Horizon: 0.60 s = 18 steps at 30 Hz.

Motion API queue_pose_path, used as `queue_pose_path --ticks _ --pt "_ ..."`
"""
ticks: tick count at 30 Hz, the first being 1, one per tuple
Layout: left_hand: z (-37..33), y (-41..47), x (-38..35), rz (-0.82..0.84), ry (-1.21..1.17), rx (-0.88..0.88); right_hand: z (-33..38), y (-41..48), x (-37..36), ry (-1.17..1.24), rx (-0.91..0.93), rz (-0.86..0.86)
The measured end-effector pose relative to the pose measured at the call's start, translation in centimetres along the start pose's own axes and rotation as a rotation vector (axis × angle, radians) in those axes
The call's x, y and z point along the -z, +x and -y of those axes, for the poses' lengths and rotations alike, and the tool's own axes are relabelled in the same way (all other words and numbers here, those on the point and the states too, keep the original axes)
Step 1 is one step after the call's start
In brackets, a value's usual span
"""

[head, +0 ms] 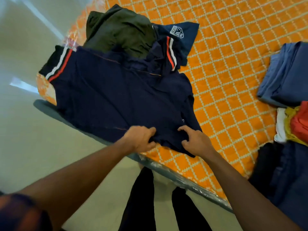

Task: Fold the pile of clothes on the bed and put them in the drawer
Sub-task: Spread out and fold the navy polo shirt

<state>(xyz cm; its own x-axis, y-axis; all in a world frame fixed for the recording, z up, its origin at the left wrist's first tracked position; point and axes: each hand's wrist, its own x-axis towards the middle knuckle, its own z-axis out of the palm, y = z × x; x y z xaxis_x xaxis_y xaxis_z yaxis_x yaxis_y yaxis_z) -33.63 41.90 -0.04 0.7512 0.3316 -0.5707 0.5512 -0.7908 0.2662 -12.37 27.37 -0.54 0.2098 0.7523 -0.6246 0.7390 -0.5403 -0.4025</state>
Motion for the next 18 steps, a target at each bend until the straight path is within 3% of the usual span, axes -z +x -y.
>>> queue_pose_path --ticks 5,10,15,18 --pt "-10.9 -1.5 -4.9 0.169 -0.307 0.016 -6.7 -4.6 1.0 -0.003 -0.131 -0.108" --pt "-13.1 -1.2 -4.5 0.069 -0.633 0.103 -10.9 -6.4 3.1 -0.008 -0.195 -0.218" --pt "-11.5 -1.1 -3.0 0.175 -0.395 0.058 -10.2 -5.9 2.6 0.218 -0.180 -0.268" --pt "-10.8 -1.3 -3.0 0.163 -0.524 0.117 -9.6 -5.6 2.1 0.114 -0.158 -0.300"
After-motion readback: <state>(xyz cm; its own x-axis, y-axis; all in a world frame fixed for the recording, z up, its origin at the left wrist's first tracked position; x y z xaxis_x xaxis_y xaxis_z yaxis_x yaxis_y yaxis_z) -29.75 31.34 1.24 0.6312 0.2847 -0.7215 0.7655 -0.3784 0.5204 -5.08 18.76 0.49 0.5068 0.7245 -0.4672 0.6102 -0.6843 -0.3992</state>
